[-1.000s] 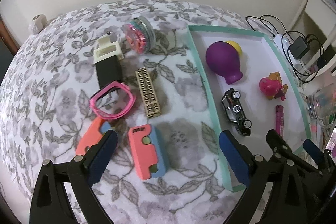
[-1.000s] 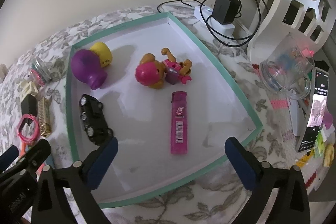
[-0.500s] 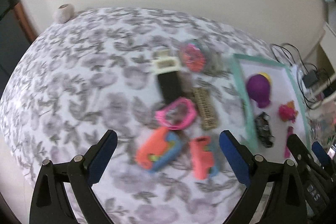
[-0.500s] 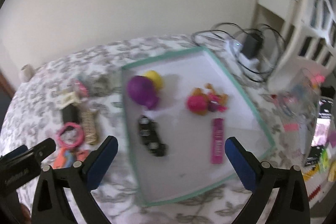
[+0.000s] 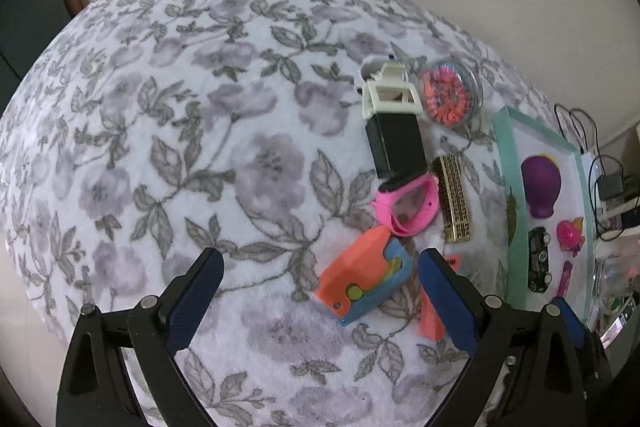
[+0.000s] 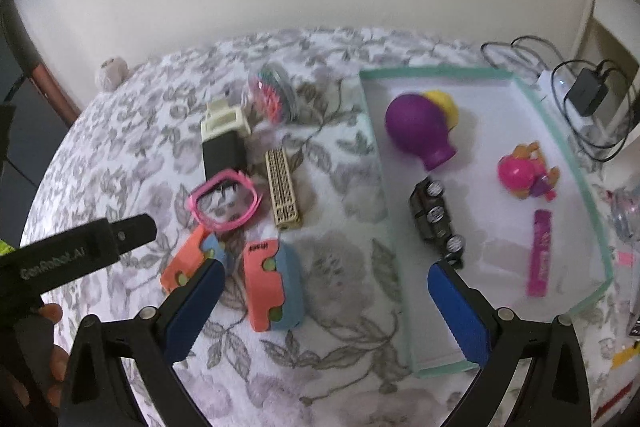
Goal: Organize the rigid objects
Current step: 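Withdraw both tools back over the remaining cases and watch band, then grasp an orange-blue case with the left tool while the right tool grasps the 'inaer' orange-blue case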
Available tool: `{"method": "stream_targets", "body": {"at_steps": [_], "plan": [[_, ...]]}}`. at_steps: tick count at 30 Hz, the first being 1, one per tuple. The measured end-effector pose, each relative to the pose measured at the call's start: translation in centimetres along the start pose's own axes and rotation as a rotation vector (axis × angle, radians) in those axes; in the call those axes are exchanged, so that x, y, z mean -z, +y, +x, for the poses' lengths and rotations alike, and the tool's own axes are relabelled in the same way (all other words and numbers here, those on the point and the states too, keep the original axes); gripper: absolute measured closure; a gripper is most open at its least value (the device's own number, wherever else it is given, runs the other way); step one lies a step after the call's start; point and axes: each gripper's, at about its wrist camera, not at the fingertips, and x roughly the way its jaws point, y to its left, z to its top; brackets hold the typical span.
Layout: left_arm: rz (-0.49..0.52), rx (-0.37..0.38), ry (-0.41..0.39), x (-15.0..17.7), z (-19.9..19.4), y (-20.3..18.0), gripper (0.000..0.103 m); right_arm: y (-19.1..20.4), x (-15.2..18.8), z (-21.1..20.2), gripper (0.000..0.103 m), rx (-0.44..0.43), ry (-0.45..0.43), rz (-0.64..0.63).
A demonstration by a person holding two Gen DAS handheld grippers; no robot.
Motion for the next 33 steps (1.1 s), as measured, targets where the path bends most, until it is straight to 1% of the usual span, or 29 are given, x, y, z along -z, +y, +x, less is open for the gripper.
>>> {"method": "stream_targets", "body": {"at_steps": [5,9,15,17,20,24,29,33], "plan": [[0.049,0.007,0.058,0.5,2.0,-0.9,0.005,0.4,0.6,1.2,0.003,-0.005,0.044,-0.025],[0.095,0.001,0.09,0.9,3.2,-1.6,0.005,-0.3,0.7,1.3,0.003,-0.012,0.058,0.002],[0.15,-0.01,0.088,1.1,3.5,-2.4,0.005,-0.7,0.9,1.5,0.003,-0.012,0.084,0.01],[0.155,-0.012,0.092,1.0,3.4,-2.2,0.005,-0.8,0.9,1.4,0.003,0.008,0.088,0.007],[0.172,-0.038,0.074,0.9,3.0,-2.2,0.005,-1.0,0.8,1.4,0.003,0.014,0.092,0.006],[0.167,-0.016,0.093,0.7,3.3,-2.0,0.005,-1.3,0.7,1.2,0.004,0.042,0.088,-0.001],[0.176,-0.025,0.106,1.1,3.9,-1.9,0.005,-3.2,0.3,0.1,0.004,0.055,0.052,0.093],[0.222,-0.018,0.105,1.6,4.5,-3.2,0.006,-3.6,0.3,0.2,0.004,0.05,0.057,0.106]]}}
